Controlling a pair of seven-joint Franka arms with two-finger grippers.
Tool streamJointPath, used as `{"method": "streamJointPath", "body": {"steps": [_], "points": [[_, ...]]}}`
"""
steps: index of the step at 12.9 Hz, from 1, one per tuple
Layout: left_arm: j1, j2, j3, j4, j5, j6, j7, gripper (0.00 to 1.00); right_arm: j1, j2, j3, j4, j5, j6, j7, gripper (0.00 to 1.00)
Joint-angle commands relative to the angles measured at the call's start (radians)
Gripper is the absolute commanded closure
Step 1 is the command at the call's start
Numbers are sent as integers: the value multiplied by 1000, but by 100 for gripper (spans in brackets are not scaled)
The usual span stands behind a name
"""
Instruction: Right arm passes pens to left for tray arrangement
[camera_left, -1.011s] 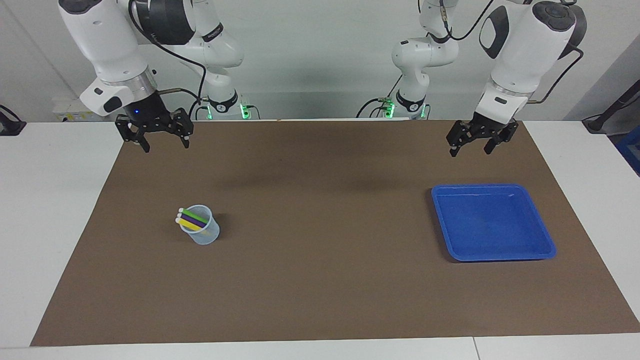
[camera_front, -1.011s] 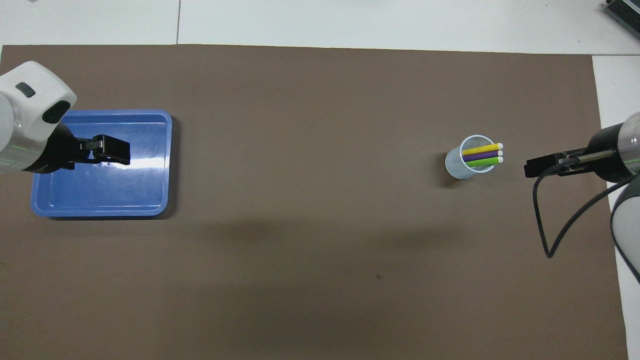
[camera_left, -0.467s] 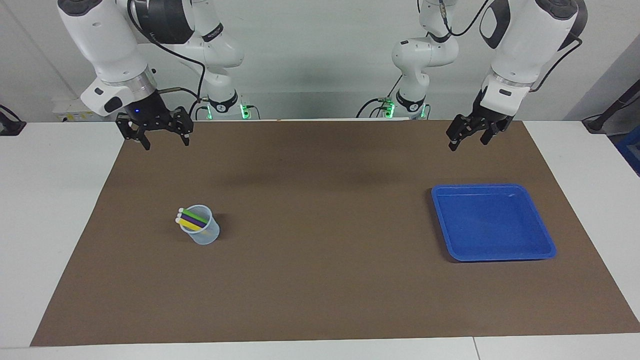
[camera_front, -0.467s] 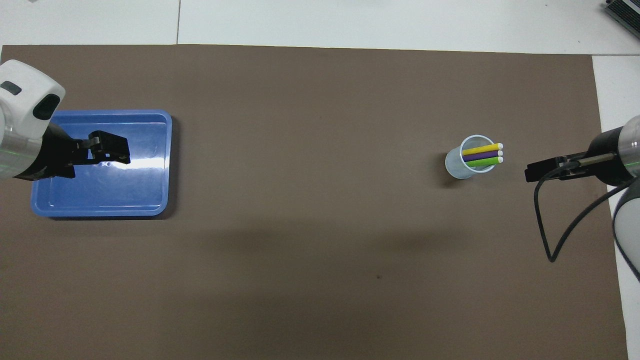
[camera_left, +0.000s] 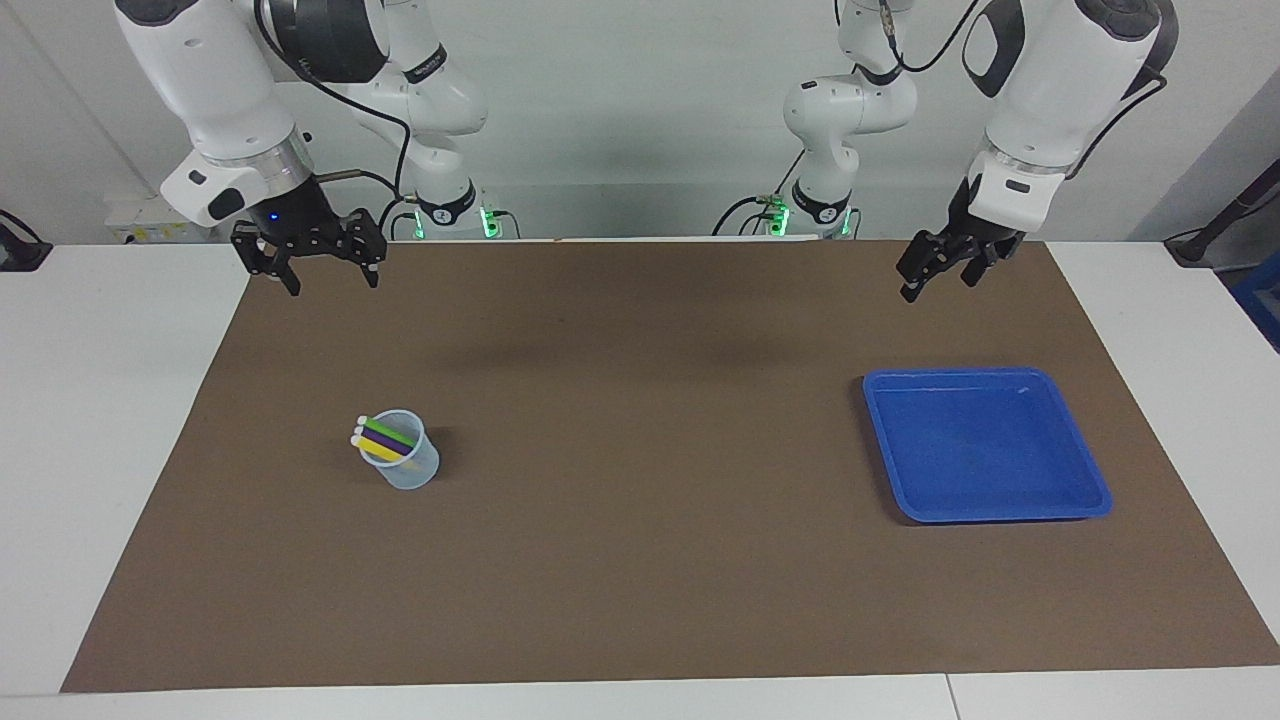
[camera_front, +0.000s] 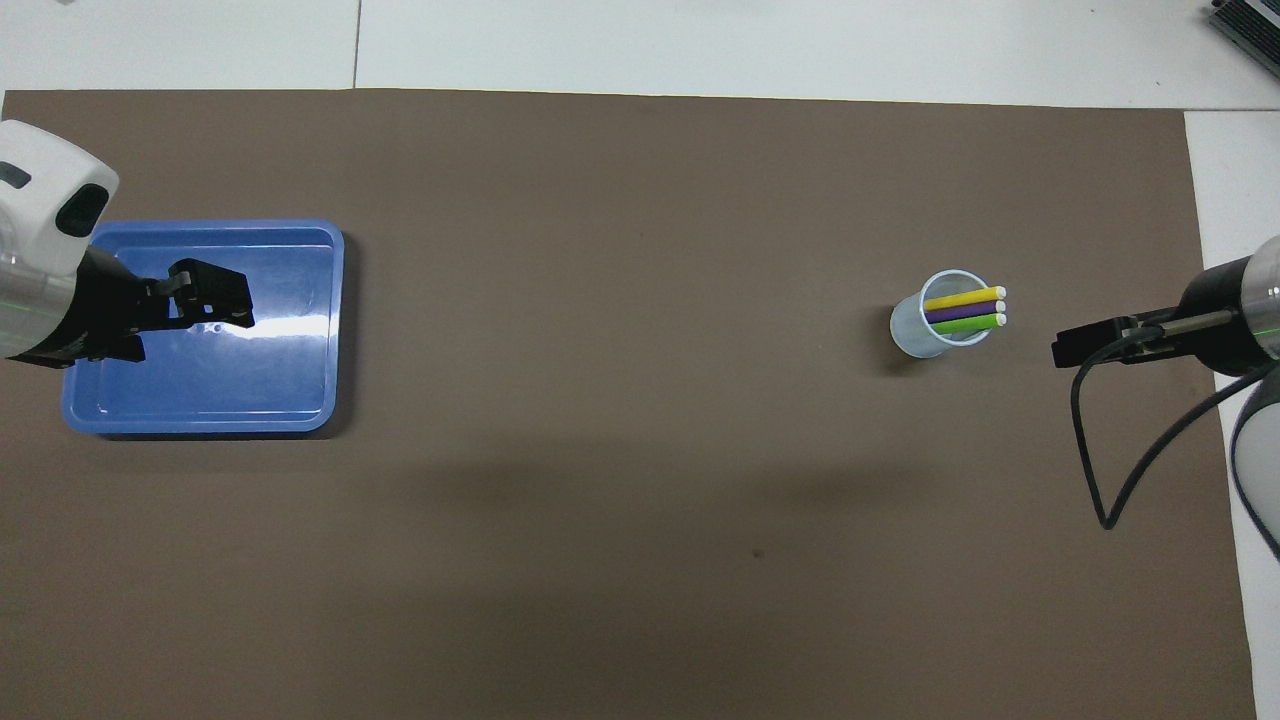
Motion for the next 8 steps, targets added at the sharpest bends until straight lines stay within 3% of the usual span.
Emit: {"method": "streamJointPath", "body": {"steps": [1,8], "points": [[21,-21,6,-14,-13,0,-8,0,-10,-24,5,-25,-2,-7,0,0],[71,-18,6,-5,-15,23,-7,0,-13,-27,2,-25,-1,-51,0,0]]}}
